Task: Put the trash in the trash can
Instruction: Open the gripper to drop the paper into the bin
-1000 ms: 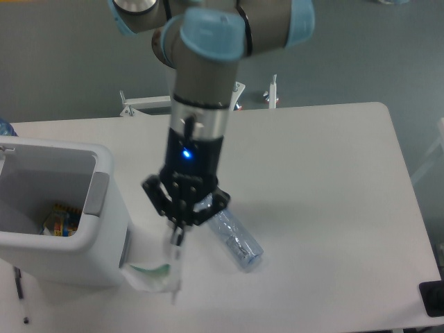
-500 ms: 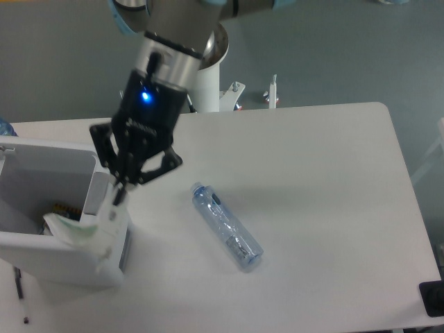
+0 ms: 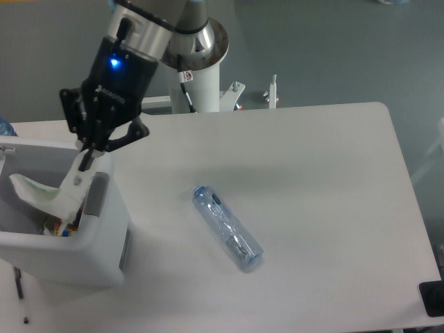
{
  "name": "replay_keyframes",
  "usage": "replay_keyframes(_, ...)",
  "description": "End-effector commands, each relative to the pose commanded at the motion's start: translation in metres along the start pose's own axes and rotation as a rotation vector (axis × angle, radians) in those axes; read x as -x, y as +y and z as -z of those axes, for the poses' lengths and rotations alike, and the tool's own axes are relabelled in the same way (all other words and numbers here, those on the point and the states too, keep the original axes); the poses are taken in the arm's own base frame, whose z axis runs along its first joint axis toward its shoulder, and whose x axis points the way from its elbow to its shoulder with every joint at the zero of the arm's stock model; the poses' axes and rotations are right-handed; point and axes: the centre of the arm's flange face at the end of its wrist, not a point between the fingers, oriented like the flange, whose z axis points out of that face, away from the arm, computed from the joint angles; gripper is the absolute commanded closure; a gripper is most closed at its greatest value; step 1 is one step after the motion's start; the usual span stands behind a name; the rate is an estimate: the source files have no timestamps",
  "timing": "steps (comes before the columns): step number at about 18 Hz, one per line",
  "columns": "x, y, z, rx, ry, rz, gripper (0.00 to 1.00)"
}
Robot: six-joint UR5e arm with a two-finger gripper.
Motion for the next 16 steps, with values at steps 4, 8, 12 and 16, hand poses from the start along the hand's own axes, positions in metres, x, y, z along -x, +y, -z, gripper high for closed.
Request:
replay_keyframes(4, -0.004, 0.002, -0.014, 0.016, 0.019, 0.008, 0.92)
replay_keyframes(8, -0.005, 0.003, -0.017, 0.019, 0.024, 0.0, 0.6)
replay_keyframes(12, -0.002, 0.003, -0.02, 0.019, 0.024, -0.006, 0.24)
replay_keyframes(16, 0.0, -0.002, -0.021, 0.014, 0.02, -0.009, 0.24)
